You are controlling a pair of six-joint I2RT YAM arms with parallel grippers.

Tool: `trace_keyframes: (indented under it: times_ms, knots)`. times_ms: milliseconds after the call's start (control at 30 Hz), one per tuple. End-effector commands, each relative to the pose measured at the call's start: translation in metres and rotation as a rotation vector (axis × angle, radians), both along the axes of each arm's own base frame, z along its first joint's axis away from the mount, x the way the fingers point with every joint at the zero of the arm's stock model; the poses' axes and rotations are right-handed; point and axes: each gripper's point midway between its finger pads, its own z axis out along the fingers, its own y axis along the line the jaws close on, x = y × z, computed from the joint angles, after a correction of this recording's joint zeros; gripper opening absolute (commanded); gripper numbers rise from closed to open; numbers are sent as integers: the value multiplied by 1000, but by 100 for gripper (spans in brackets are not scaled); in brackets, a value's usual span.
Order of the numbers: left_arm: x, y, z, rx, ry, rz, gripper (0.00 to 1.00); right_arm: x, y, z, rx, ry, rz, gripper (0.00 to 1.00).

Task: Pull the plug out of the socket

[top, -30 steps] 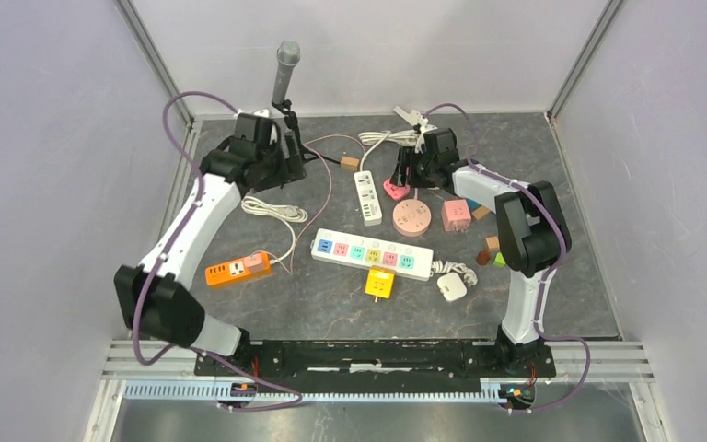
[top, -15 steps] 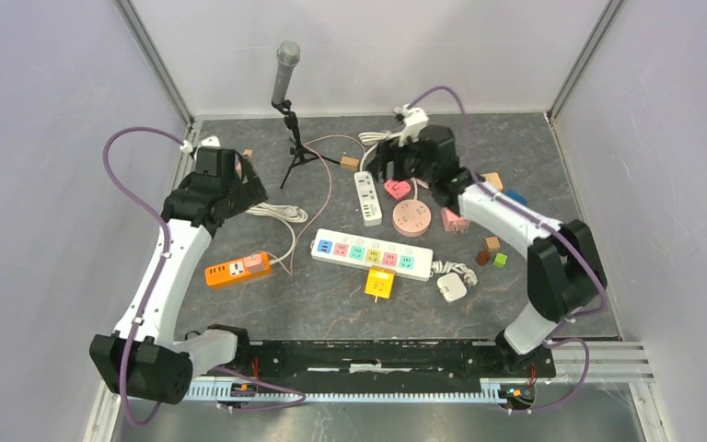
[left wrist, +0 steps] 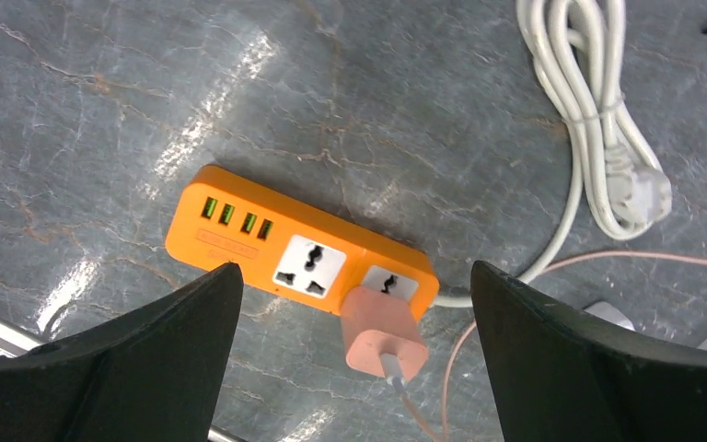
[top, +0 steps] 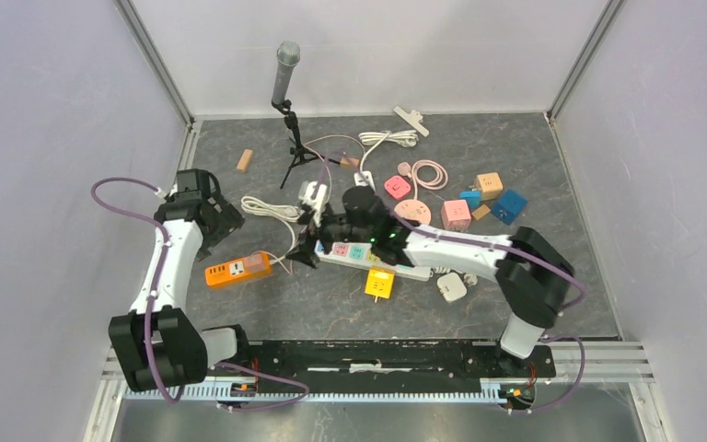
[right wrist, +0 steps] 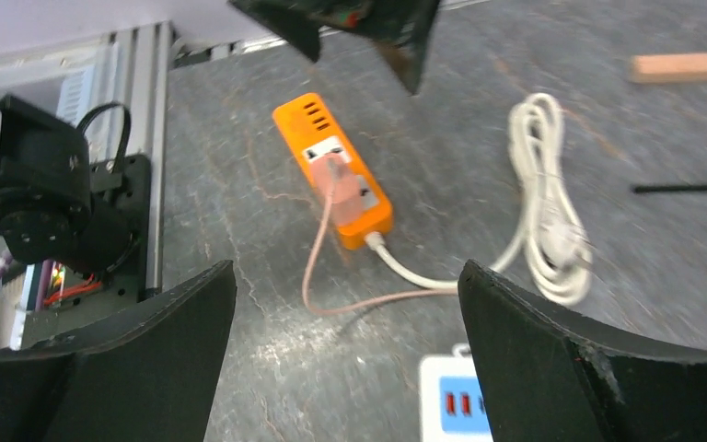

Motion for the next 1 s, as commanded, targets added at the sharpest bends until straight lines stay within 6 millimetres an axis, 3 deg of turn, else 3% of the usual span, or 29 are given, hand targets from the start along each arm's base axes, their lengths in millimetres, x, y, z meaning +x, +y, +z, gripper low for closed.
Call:
trace_keyframes:
  times_ms: [0,233,367,533,667,833,967]
  knots:
    - [8,14,-5,-61,-9,95,100,-15,46,-14,8,-85,201,94]
    - [-1,17,-23,-107,47,157,100,4,93,-38,18,-130,222,96]
    - [-13,28,-29,-72,86,200,100,-2,118,-47,39,-115,315,93]
    - [-18,25,-33,-87,94,199,100,-24,129,-71,20,-126,428,79]
    - [-20,20,-34,-109,93,191,100,-32,134,-89,-11,-138,458,76]
    - [-24,17,-36,-120,93,185,100,-23,138,-108,-45,-141,414,73]
    - [-26,15,-36,-127,88,185,100,-11,142,-112,-56,-156,357,70]
